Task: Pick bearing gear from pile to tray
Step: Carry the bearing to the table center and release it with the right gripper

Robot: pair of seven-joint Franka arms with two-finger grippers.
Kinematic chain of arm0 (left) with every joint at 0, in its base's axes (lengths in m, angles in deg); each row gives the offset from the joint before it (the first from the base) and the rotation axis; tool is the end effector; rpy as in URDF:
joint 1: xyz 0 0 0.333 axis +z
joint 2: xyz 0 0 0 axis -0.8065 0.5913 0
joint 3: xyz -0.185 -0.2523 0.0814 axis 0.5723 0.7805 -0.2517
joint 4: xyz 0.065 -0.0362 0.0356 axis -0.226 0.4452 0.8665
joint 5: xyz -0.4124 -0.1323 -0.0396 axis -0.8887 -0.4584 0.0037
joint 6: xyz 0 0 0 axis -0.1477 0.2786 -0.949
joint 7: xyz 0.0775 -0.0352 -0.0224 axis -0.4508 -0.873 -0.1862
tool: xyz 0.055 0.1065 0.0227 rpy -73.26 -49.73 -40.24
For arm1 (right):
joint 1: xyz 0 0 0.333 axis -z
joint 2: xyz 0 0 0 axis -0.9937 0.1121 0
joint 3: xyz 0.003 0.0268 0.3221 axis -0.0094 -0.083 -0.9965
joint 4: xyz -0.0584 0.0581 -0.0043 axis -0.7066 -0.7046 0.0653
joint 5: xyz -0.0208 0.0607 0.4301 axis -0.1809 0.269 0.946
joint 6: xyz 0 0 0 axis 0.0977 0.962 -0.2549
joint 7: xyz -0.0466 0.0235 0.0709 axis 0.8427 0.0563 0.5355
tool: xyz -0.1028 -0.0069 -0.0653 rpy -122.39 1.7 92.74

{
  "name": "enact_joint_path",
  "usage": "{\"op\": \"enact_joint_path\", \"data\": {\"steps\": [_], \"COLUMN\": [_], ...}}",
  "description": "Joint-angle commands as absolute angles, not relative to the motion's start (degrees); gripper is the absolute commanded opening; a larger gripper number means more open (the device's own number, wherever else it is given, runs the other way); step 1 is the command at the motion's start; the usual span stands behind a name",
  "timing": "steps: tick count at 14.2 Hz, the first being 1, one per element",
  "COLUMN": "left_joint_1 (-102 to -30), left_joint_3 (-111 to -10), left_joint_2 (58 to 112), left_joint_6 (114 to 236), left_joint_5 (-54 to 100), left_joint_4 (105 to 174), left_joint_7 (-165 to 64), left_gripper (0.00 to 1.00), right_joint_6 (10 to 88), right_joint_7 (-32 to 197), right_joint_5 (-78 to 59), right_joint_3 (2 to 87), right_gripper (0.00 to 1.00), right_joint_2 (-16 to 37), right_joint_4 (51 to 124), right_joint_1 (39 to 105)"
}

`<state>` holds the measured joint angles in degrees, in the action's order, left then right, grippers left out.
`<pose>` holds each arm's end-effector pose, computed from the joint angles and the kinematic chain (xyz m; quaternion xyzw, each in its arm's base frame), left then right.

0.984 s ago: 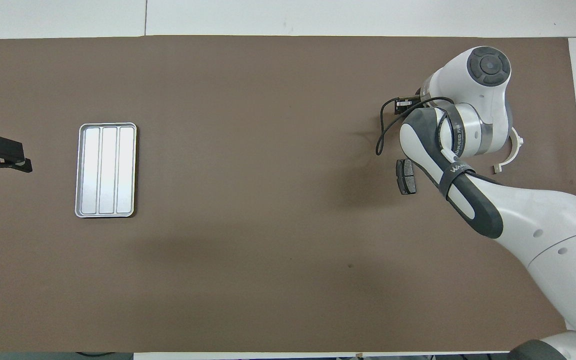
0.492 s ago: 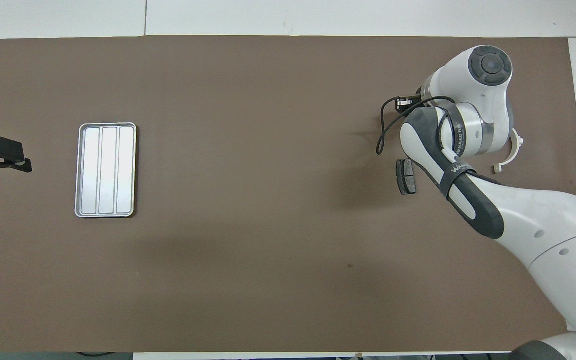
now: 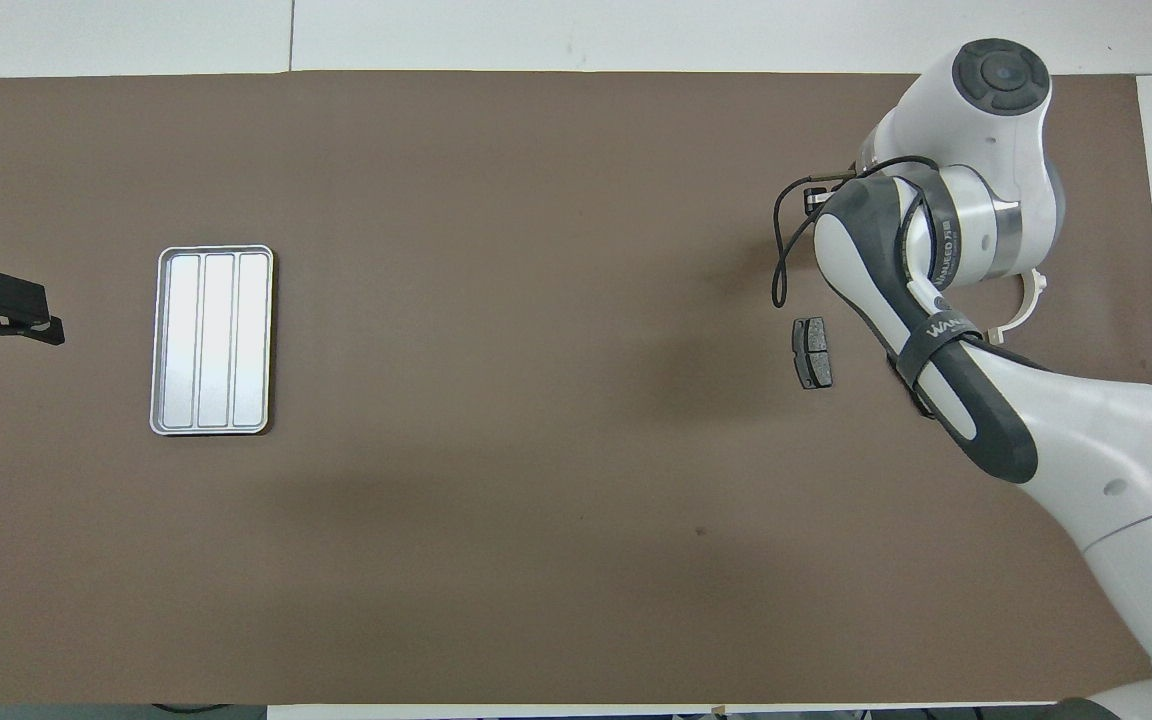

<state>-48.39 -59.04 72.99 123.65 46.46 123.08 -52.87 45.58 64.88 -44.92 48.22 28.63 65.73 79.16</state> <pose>0.5762 0.0036 0.6081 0.9919 0.1211 -0.0363 0.0109 0.7505 0.0875 0.3311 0.9997 -0.0045 -0.0032 0.0225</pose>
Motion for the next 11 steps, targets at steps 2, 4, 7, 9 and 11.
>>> {"op": "enact_joint_path", "data": {"steps": [2, 4, 7, 9, 11], "left_joint_1": [-49.09, -49.09, -49.09, -49.09, -49.09], "left_joint_3": [-59.68, -59.68, -59.59, -59.68, -59.68], "left_joint_2": [72.08, 72.08, 72.08, 72.08, 72.08], "left_joint_6": [122.90, 122.90, 122.90, 122.90, 122.99], "left_joint_5": [46.66, 46.66, 46.66, 46.66, 46.66], "left_joint_4": [123.72, 123.72, 123.72, 123.72, 123.72], "left_joint_7": [-53.31, -53.31, -53.31, -53.31, -53.31], "left_gripper": [1.00, 1.00, 1.00, 1.00, 1.00], "right_joint_6": [31.65, 24.26, 17.46, 18.32, 22.61], "right_joint_7": [63.46, 58.32, 40.13, 27.75, 16.14], "right_joint_5": [-45.67, -44.27, -40.23, -37.95, -36.44], "right_joint_3": [46.97, 46.88, 46.36, 46.27, 45.92], "right_gripper": [0.00, 0.00, 0.00, 0.00, 0.00], "right_joint_2": [18.62, 15.88, 15.43, 14.55, 14.55], "right_joint_4": [65.73, 61.10, 56.68, 56.59, 56.68], "right_joint_1": [76.56, 72.25, 65.31, 60.56, 56.43]}}
